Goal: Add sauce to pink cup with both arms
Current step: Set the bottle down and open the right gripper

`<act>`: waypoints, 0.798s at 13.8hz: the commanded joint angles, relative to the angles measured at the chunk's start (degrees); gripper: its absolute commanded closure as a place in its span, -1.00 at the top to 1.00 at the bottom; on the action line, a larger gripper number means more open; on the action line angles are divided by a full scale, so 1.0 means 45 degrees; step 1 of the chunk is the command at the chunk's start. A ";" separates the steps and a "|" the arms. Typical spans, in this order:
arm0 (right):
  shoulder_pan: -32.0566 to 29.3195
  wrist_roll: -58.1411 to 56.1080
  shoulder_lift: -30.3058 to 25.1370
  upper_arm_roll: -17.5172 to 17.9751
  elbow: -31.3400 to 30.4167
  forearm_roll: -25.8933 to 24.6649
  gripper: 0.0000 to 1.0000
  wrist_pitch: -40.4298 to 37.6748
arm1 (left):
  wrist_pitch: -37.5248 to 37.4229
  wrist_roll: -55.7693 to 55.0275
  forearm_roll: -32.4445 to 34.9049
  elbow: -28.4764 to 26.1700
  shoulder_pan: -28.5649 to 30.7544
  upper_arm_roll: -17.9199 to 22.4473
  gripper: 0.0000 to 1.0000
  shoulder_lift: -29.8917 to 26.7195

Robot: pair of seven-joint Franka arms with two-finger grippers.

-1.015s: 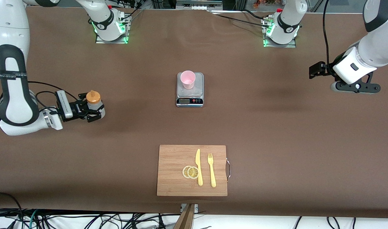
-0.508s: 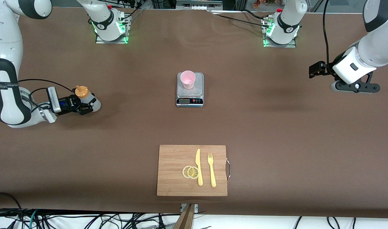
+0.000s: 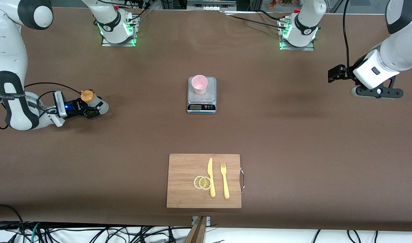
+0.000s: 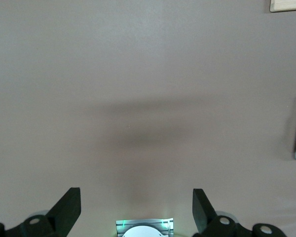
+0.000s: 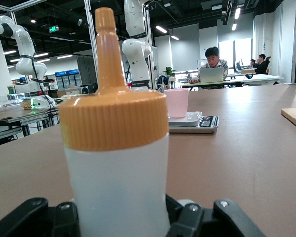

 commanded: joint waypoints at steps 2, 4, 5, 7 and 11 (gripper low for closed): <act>-0.0209 0.0198 -0.0036 0.0119 -0.0007 0.0094 -0.43 -0.0037 | -0.0146 0.0271 -0.0230 0.0007 0.0079 -0.0018 0.99 -0.0067; -0.0229 0.0218 -0.0036 0.0119 0.0032 0.0113 1.00 0.0080 | -0.0146 0.0271 -0.0230 0.0007 0.0079 -0.0018 0.99 -0.0067; -0.0229 0.0218 -0.0036 0.0119 0.0032 0.0113 1.00 0.0119 | -0.0165 0.0271 -0.0230 0.0007 0.0079 -0.0018 0.99 -0.0067; -0.0229 0.0237 -0.0075 0.0099 0.0032 0.0113 1.00 0.0197 | -0.0146 0.0252 -0.0230 0.0026 0.0079 -0.0018 0.99 -0.0067; -0.0229 0.0666 -0.0153 0.0022 0.0207 0.0133 1.00 0.0198 | -0.0165 0.0271 -0.0230 0.0007 0.0079 -0.0018 0.99 -0.0067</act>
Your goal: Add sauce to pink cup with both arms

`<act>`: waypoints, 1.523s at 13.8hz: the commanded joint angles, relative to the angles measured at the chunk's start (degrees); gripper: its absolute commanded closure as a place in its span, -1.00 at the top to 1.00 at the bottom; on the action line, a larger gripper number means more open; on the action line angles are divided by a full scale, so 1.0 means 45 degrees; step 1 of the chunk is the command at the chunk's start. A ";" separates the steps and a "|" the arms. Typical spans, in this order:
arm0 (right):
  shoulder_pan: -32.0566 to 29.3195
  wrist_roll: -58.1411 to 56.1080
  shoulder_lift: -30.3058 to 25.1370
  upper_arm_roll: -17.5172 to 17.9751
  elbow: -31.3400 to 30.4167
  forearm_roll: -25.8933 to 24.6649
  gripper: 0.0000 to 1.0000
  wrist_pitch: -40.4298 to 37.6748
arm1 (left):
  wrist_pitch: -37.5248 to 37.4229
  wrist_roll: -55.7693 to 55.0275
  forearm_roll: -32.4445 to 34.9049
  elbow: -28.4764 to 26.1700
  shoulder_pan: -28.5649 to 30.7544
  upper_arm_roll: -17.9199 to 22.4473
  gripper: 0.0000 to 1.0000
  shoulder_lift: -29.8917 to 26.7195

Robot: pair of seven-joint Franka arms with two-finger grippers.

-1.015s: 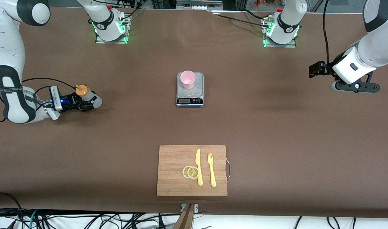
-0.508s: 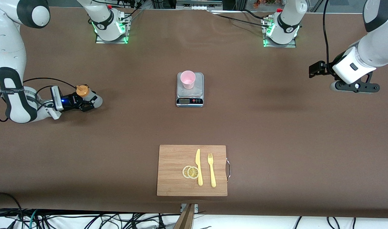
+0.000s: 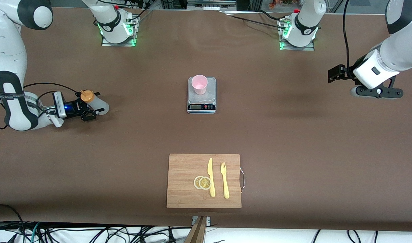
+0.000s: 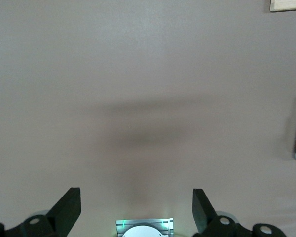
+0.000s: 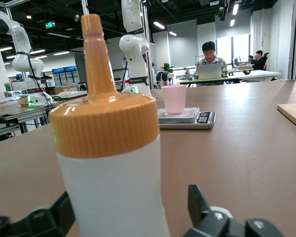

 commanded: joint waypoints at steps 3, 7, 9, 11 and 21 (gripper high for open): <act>-0.0188 0.1068 -0.0176 -0.0546 0.0866 0.0074 1.00 -0.0070 | -0.0157 0.0271 -0.0230 0.0007 0.0079 -0.0018 0.99 -0.0067; -0.0168 0.2062 -0.0313 -0.2400 0.2426 -0.0356 1.00 -0.0187 | -0.0157 0.0271 -0.0230 0.0007 0.0079 -0.0018 0.99 -0.0067; -0.0149 0.3601 -0.0390 -0.2911 0.3578 -0.0356 1.00 -0.0187 | -0.0157 0.0271 -0.0230 0.0007 0.0079 -0.0018 0.99 -0.0068; -0.0091 0.5844 -0.0605 -0.2893 0.4323 -0.0317 1.00 -0.0168 | -0.0157 0.0271 -0.0230 0.0007 0.0079 -0.0018 0.99 -0.0067; 0.4065 1.9847 -0.2321 -0.2756 0.7764 -0.2888 1.00 0.1880 | -0.0157 0.0271 -0.0230 0.0007 0.0079 -0.0018 0.99 -0.0067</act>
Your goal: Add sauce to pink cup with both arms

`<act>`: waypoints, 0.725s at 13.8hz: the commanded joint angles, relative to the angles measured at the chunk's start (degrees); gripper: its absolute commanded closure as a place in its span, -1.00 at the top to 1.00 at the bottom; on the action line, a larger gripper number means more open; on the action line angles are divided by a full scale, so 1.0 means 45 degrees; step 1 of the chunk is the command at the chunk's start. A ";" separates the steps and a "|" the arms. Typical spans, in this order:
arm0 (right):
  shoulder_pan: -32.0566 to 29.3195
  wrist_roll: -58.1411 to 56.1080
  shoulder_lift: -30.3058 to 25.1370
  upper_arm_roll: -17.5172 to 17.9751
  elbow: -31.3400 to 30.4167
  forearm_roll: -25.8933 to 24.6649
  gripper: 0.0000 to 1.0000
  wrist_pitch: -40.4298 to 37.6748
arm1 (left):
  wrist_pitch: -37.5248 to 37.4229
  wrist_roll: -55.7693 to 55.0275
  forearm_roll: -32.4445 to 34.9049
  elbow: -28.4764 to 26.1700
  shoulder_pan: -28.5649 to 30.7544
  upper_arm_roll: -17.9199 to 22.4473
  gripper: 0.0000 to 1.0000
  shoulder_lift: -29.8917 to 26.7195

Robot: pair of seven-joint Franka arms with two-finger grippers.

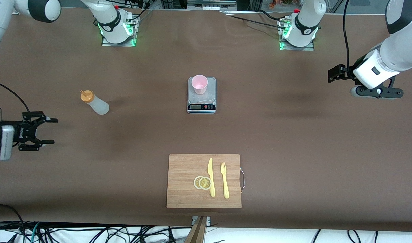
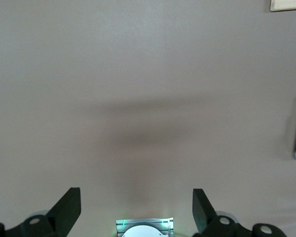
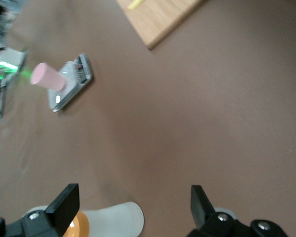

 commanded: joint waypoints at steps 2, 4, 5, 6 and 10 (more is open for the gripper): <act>0.1657 0.4244 -0.1341 0.0039 0.0035 -0.2740 1.00 0.0611 | -0.0183 0.0291 -0.0230 -0.0012 0.0098 -0.0018 0.99 -0.0068; 0.2633 0.6023 -0.2025 0.0116 -0.0003 -0.4925 1.00 0.0611 | -0.0164 0.0291 -0.0230 0.0007 0.0098 0.0021 0.99 -0.0068; 0.3141 0.6670 -0.2414 0.0252 -0.0023 -0.6290 1.00 0.0611 | -0.0164 0.0291 -0.0230 0.0007 0.0098 0.0021 0.99 -0.0068; 0.3359 0.6812 -0.2824 0.0640 -0.0158 -0.7619 1.00 0.0631 | -0.0164 0.0291 -0.0230 0.0007 0.0098 0.0021 0.99 -0.0068; 0.3420 0.6832 -0.4212 0.1132 -0.2206 -0.9740 1.00 0.2522 | -0.0164 0.0291 -0.0230 0.0008 0.0098 0.0021 0.99 -0.0068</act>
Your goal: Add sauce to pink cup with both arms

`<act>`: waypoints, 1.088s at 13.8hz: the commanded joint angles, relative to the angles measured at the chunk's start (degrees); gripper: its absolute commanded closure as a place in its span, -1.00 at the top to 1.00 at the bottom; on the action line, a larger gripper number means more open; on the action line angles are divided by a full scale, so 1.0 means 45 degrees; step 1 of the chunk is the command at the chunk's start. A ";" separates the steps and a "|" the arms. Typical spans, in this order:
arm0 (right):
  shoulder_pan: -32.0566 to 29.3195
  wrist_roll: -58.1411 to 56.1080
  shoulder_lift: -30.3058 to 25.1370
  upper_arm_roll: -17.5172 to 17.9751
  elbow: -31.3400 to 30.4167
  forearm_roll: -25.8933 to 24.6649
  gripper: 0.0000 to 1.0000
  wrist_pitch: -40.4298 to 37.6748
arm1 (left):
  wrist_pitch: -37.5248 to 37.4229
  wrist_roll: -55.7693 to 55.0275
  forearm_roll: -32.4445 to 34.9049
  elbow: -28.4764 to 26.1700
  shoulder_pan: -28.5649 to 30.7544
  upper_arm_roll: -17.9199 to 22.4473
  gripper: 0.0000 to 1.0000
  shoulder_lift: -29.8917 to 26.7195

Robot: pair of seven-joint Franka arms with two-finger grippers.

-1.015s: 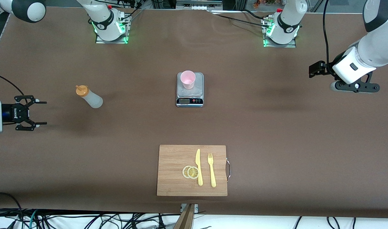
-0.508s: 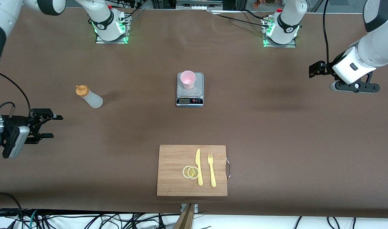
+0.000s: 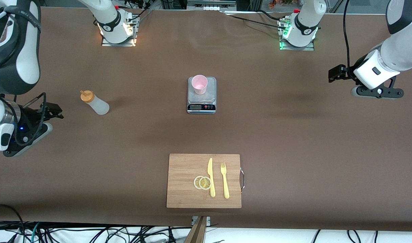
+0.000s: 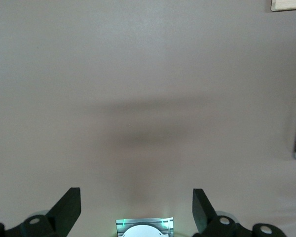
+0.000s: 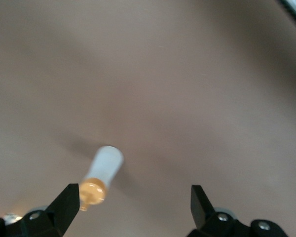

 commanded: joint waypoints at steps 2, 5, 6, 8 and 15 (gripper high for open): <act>-0.0182 0.0159 -0.1926 0.0215 -0.2468 -0.0741 1.00 0.1519 | -0.0145 0.0291 -0.0230 0.0009 0.0087 -0.0002 0.99 -0.0068; -0.0376 0.0236 -0.3312 0.0215 -0.3423 -0.0800 1.00 0.2186 | -0.0145 0.0271 -0.0230 0.0028 0.0087 -0.0002 0.99 -0.0068; -0.0590 0.0933 -0.3685 0.0234 -0.3854 -0.0761 1.00 0.2168 | -0.0145 0.0290 -0.0230 0.0028 0.0087 -0.0002 0.99 -0.0048; -0.0767 0.3351 -0.4389 0.0273 -0.4577 -0.0585 1.00 0.1954 | -0.0145 0.0290 -0.0230 0.0028 0.0087 -0.0002 0.99 -0.0068; -0.2310 0.6684 -0.5602 0.1367 -0.6279 -0.0507 1.00 0.1660 | -0.0145 0.0271 -0.0249 0.0028 0.0087 0.0017 0.99 -0.0048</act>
